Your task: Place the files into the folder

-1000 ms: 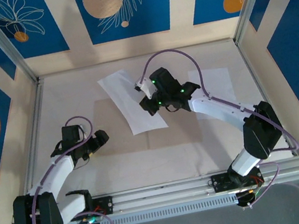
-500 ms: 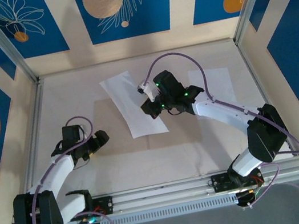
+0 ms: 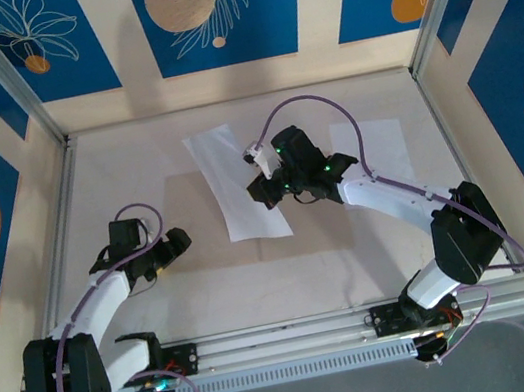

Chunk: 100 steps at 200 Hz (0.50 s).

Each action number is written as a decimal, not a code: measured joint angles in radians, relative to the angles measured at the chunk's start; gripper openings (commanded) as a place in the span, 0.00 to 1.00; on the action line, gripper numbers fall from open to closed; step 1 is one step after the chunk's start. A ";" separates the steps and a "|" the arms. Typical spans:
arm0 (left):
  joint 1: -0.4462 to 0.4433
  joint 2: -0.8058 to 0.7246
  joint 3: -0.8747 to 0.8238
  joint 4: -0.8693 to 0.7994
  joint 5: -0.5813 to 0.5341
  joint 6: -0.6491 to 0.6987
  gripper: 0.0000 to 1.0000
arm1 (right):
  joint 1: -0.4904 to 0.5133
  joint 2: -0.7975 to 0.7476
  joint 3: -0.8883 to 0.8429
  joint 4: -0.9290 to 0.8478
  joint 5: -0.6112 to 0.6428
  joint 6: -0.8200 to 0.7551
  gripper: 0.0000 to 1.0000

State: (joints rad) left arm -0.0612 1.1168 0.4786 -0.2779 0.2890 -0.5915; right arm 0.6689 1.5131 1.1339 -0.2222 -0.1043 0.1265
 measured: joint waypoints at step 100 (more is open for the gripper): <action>0.000 0.020 0.000 0.000 0.010 0.019 0.96 | -0.028 0.051 -0.022 0.068 -0.035 0.025 0.00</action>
State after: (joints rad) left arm -0.0608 1.1366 0.4786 -0.2775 0.2989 -0.5728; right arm 0.6407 1.5639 1.1122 -0.1539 -0.1398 0.1516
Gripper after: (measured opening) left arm 0.956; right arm 0.064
